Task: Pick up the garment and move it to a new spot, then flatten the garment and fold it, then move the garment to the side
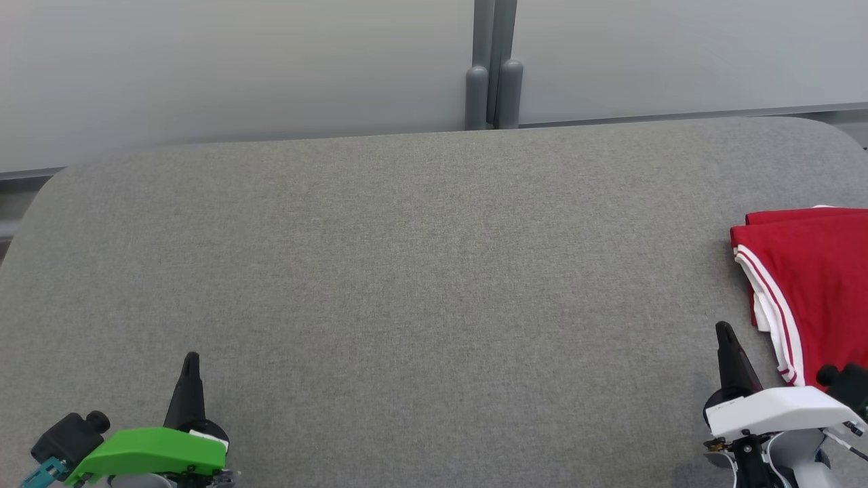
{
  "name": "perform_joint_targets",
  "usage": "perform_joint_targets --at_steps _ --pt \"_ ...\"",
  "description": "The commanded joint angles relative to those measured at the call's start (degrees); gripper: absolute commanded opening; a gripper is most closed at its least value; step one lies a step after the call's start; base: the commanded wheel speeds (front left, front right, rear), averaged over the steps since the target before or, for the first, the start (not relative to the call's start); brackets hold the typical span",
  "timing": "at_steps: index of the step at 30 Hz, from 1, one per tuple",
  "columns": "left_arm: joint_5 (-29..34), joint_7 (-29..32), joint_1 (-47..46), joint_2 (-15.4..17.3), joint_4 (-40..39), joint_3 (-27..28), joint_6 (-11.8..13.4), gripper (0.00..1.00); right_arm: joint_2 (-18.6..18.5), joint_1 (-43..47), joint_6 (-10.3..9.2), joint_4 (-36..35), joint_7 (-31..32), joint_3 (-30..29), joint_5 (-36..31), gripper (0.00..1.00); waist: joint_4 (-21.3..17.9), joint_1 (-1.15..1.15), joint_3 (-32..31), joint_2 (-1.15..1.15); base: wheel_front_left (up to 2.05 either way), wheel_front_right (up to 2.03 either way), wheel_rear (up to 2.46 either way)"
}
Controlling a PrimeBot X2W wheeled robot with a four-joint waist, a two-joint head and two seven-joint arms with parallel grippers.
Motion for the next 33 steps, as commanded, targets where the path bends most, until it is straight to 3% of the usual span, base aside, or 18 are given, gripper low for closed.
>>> perform_joint_targets --at_steps 1,33 --pt "-1.2 0.4 -1.5 0.1 -0.8 0.5 -0.4 0.0 -0.4 -1.4 -0.01 -0.7 0.3 -0.1 1.7 0.0 0.0 0.0 0.0 0.17 0.0 0.0 0.0" --pt "-18.3 5.6 -3.3 -1.7 -1.7 3.6 -1.2 0.0 -0.7 -3.1 -0.01 -0.4 5.6 -0.3 24.3 0.0 -0.5 0.0 -0.6 0.29 0.0 0.0 0.0"
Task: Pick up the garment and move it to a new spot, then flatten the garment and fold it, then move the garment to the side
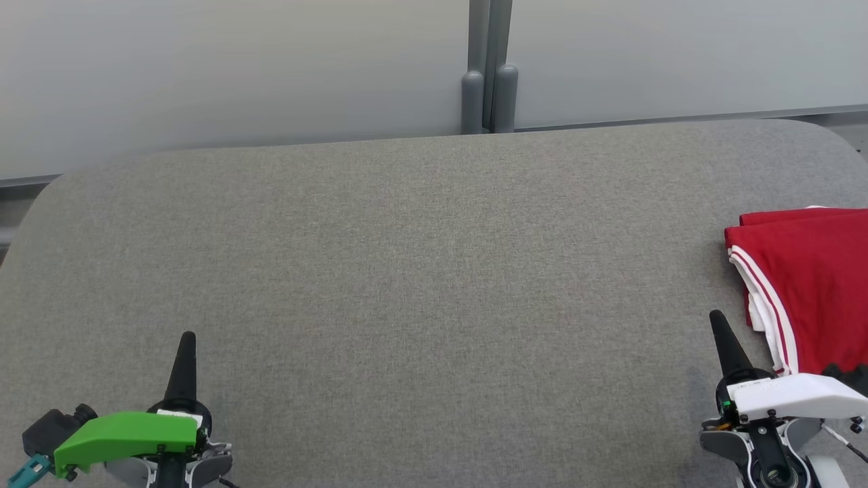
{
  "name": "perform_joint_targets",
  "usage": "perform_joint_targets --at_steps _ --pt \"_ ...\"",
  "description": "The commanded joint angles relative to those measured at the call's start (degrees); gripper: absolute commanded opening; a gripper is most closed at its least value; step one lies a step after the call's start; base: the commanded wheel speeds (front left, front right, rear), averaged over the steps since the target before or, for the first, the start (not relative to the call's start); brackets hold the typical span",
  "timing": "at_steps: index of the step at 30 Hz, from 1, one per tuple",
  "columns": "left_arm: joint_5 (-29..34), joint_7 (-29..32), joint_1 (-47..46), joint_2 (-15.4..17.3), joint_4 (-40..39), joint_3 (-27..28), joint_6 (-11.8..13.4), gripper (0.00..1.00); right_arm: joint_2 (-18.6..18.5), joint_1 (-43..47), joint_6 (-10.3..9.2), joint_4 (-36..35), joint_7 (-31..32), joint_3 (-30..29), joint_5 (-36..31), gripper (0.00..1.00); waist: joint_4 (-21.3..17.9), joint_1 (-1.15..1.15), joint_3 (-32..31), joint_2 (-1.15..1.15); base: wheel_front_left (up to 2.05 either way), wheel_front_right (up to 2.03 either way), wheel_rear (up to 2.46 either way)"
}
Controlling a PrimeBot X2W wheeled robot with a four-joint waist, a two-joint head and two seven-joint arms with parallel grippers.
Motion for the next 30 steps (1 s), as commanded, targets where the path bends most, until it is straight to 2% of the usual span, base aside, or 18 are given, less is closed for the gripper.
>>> perform_joint_targets --at_steps 1,30 --pt "-1.7 0.5 -1.2 0.0 -0.5 0.5 -0.3 0.0 -0.4 -1.2 0.04 -0.4 0.5 -0.2 2.2 0.0 0.0 0.0 0.0 0.3 0.0 0.0 0.0" --pt "-12.9 3.9 -2.4 -1.2 -1.1 2.5 -0.8 0.0 -0.5 -2.2 0.03 -0.2 3.9 -0.3 16.8 0.0 -0.4 0.0 -0.5 0.4 0.0 0.0 0.0"
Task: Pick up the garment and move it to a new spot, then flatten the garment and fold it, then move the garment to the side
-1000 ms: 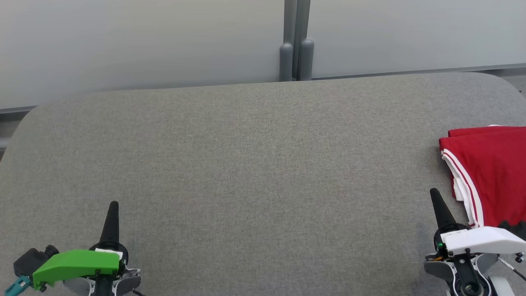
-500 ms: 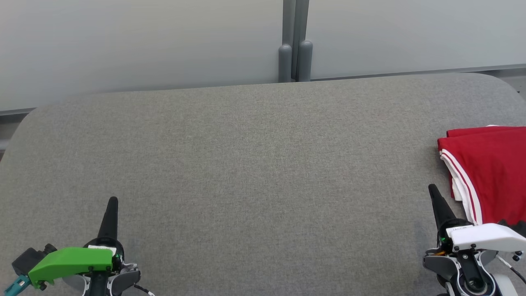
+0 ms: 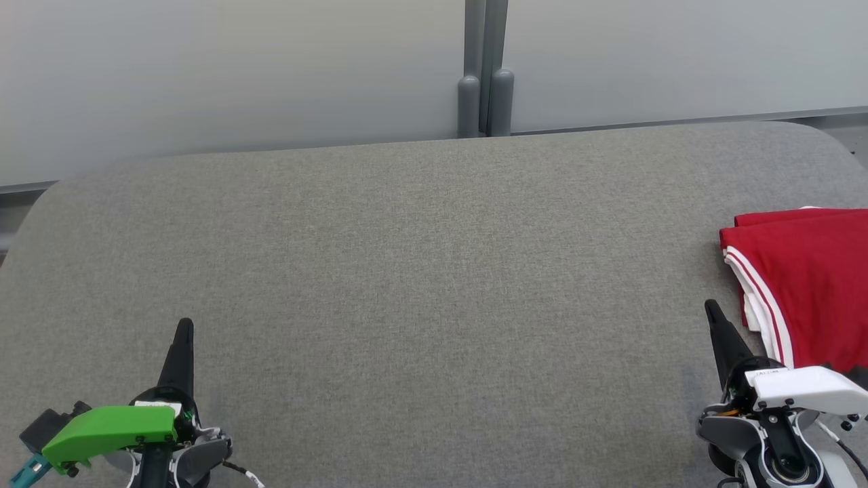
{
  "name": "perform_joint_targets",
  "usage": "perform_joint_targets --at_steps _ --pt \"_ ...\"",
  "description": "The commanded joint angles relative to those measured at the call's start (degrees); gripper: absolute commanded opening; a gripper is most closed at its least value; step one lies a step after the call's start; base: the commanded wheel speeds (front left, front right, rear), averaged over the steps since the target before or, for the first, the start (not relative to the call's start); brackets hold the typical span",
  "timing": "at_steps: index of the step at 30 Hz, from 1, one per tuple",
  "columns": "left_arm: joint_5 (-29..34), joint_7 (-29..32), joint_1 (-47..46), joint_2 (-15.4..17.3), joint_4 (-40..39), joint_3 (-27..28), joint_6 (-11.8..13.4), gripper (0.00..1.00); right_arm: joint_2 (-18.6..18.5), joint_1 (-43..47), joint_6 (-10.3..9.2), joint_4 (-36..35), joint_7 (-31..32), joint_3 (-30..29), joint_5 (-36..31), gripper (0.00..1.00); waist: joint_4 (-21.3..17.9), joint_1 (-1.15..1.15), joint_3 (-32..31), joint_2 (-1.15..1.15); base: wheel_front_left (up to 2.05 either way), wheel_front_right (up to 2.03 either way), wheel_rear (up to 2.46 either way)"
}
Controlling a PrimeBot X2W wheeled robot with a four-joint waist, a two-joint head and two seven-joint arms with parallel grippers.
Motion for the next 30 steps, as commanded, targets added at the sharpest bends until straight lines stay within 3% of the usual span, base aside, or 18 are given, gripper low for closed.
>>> perform_joint_targets --at_steps 1,18,30 --pt "-1.3 0.4 -1.2 0.0 -0.4 0.3 -0.3 0.0 -0.4 -1.0 0.03 -0.2 0.4 -0.2 1.4 0.0 0.0 0.0 0.0 0.4 0.0 0.0 0.0" --pt "-6.6 2.0 -1.6 -0.6 -0.6 1.4 -0.6 0.0 -0.4 -1.3 0.02 0.0 2.0 -0.2 8.7 0.0 -0.3 0.0 -0.3 0.47 0.0 0.0 0.0" --pt "-6.5 1.9 -1.6 -0.6 -0.6 1.3 -0.6 0.0 -0.4 -1.3 0.02 0.0 2.0 -0.2 8.5 0.0 -0.3 0.0 -0.3 0.47 0.0 0.0 0.0"
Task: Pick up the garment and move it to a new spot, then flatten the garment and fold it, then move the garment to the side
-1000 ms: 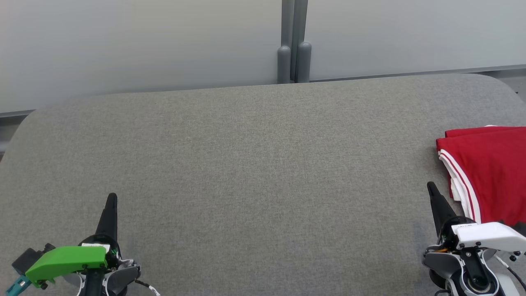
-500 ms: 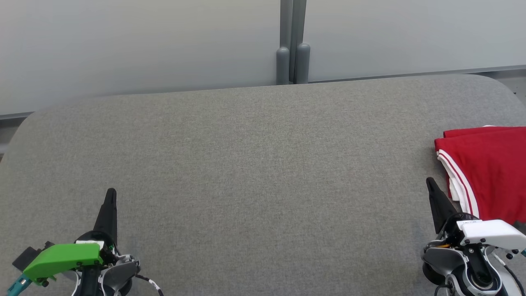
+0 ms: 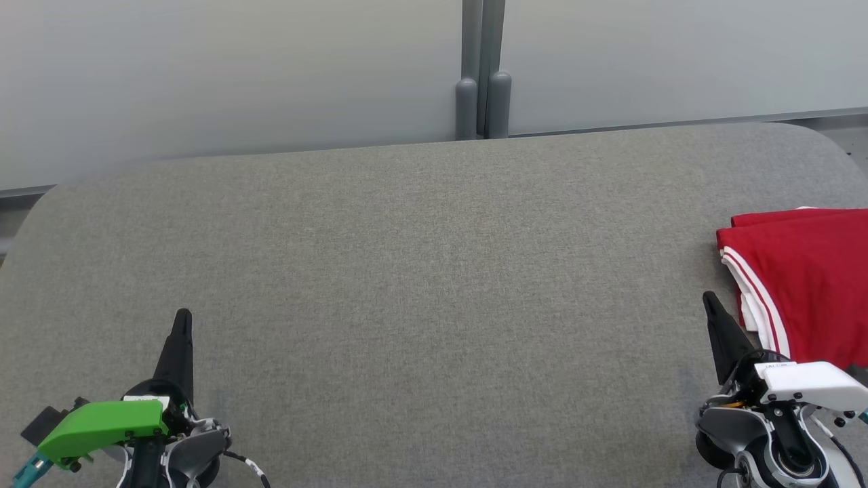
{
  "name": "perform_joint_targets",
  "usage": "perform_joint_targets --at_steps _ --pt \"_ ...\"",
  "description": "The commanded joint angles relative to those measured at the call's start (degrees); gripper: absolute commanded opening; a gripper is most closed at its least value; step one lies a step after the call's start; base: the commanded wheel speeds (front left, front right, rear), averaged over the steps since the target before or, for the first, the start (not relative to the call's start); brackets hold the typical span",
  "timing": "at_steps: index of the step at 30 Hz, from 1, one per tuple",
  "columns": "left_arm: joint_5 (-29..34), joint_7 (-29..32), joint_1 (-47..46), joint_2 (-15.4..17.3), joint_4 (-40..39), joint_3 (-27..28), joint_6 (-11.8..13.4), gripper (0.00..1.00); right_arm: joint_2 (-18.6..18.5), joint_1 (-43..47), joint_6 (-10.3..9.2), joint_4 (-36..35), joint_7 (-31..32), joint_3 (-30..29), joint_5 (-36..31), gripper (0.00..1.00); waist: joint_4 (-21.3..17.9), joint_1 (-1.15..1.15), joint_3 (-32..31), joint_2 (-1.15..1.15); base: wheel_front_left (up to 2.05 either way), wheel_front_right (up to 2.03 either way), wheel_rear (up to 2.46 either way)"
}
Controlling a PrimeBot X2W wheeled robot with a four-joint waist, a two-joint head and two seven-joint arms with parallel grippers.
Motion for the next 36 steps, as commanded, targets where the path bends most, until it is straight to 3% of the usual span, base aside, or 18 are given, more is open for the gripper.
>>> perform_joint_targets --at_steps 1,36 --pt "0.0 0.0 -0.7 0.0 -0.2 0.2 -0.3 0.0 -0.3 -0.4 0.02 0.0 0.2 -0.2 0.3 0.0 0.0 0.0 0.0 0.47 0.0 0.0 0.0" --pt "0.0 0.0 -0.7 0.0 -0.3 0.2 -0.3 0.0 -0.3 -0.4 0.02 0.0 0.2 -0.1 0.3 0.0 0.0 0.0 0.0 0.47 0.0 0.0 0.0"
